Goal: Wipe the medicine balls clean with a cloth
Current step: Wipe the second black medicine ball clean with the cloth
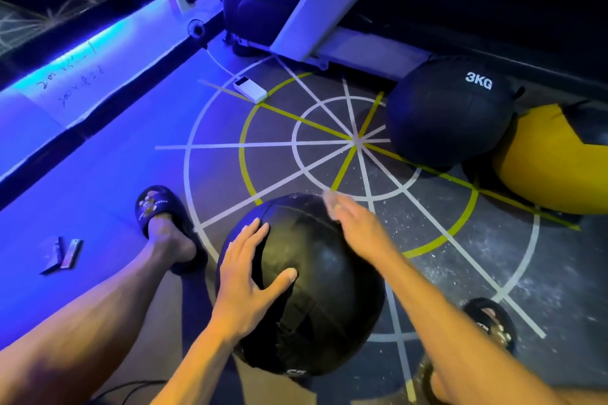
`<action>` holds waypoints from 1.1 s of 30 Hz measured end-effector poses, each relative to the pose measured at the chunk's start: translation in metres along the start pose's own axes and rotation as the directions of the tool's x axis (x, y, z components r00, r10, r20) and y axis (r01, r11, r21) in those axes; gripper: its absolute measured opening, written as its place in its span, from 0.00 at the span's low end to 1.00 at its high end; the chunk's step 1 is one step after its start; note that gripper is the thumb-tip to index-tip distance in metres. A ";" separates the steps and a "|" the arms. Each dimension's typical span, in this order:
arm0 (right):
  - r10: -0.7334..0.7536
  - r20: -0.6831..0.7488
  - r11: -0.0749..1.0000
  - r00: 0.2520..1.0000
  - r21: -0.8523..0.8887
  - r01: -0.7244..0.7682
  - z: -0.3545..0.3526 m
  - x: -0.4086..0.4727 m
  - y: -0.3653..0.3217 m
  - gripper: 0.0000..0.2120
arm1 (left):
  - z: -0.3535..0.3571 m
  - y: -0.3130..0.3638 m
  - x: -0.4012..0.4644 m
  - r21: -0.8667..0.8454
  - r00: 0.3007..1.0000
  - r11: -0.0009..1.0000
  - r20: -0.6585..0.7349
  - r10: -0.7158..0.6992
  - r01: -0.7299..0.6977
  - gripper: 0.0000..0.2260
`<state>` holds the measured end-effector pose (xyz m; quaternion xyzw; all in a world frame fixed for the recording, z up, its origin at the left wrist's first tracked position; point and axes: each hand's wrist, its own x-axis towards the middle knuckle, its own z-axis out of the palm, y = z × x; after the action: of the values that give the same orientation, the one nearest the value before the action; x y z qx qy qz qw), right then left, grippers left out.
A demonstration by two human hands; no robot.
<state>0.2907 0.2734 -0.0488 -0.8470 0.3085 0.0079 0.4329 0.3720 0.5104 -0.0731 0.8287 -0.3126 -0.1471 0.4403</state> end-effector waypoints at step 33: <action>0.018 0.199 0.980 0.980 -0.198 0.022 -0.004 -0.017 -0.009 0.21 | 0.002 0.005 -0.031 -0.037 0.999 0.999 0.051 -0.008 0.009 0.29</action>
<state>0.2809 0.2826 -0.0349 -0.8813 0.2604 0.1233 0.3745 0.3459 0.5270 -0.0711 0.8177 -0.3174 -0.1758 0.4469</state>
